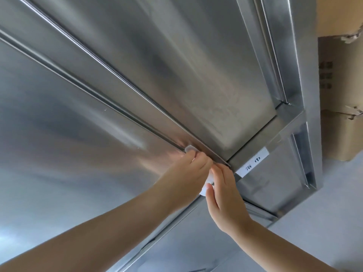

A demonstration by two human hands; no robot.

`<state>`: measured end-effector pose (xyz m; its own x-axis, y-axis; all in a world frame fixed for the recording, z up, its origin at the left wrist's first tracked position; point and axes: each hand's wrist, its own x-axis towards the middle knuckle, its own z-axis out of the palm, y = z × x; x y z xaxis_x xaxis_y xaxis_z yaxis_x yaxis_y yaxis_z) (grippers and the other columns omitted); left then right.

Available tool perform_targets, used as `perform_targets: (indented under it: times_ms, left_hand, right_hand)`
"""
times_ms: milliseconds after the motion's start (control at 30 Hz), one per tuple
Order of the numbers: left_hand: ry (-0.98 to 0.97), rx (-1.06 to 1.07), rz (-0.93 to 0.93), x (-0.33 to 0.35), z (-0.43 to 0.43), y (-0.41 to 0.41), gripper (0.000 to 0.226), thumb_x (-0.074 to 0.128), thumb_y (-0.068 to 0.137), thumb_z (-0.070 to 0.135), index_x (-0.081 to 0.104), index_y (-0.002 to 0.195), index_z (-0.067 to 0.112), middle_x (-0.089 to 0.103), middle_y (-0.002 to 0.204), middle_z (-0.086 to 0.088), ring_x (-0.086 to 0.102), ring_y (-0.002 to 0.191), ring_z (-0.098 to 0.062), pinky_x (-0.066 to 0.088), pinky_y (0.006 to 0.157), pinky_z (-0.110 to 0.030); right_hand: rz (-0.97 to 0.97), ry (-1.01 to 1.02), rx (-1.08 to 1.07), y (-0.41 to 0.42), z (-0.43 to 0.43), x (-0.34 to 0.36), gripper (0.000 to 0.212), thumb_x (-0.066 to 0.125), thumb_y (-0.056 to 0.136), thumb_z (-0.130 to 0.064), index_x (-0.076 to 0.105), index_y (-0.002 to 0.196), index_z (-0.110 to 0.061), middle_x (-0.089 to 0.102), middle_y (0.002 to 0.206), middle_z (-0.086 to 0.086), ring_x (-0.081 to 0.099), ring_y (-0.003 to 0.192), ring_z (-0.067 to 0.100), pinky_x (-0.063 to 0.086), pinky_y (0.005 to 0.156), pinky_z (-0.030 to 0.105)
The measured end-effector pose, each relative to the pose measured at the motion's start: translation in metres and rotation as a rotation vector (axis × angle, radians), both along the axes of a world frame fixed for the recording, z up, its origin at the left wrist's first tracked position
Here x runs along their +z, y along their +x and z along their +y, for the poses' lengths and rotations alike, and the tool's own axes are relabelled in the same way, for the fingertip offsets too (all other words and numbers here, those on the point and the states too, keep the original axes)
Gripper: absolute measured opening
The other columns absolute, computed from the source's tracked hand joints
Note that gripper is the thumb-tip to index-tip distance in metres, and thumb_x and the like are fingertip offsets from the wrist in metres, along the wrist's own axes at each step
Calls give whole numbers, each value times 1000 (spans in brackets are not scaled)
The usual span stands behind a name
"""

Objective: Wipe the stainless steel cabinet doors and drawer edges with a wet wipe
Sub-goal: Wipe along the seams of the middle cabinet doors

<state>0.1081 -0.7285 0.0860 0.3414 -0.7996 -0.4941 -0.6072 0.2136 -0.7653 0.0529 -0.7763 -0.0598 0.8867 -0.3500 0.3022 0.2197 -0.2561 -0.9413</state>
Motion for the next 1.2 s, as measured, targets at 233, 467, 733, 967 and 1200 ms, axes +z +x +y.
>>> perform_targets:
  times_ms: [233, 467, 733, 967, 1200]
  left_hand:
    - [24, 6, -48, -22, 5, -2, 36, 43, 92, 37, 64, 99, 8, 58, 98, -5, 53, 93, -24, 43, 92, -36]
    - [-8, -29, -61, 26, 10, -6, 29, 38, 86, 24, 64, 79, 11, 54, 83, -4, 51, 81, -24, 47, 83, -37]
    - [-69, -205, -131, 128, 45, 2, 31, 41, 90, 24, 69, 92, 11, 60, 97, -4, 55, 94, -25, 40, 102, -39]
    - [-140, -261, -238, 239, 57, 7, 38, 37, 94, 26, 61, 117, 8, 59, 108, -1, 55, 105, -23, 25, 110, -37]
    - [-115, -283, -388, 343, 63, -5, 50, 51, 87, 25, 50, 134, 5, 59, 122, -5, 54, 117, -25, 35, 108, -41]
  right_hand:
    - [86, -11, -16, 1, 1, -9, 39, 27, 82, -24, 51, 104, -1, 48, 109, 6, 43, 103, 17, 38, 89, 21]
    - [-64, 21, -118, 0, 18, 34, 47, 28, 83, -21, 45, 123, -3, 35, 119, -7, 39, 110, 13, 36, 92, 19]
    - [-285, 128, -181, 11, 51, 124, 50, 28, 93, -31, 29, 143, -22, 34, 135, -5, 35, 123, 12, 44, 95, 37]
    - [-486, 131, -245, 31, 63, 215, 50, 31, 92, -27, 28, 141, -24, 32, 132, -9, 30, 120, 5, 32, 101, 29]
    - [-600, 135, -308, 40, 68, 315, 56, 46, 85, -9, 36, 141, -12, 39, 128, 0, 34, 113, 15, 38, 97, 37]
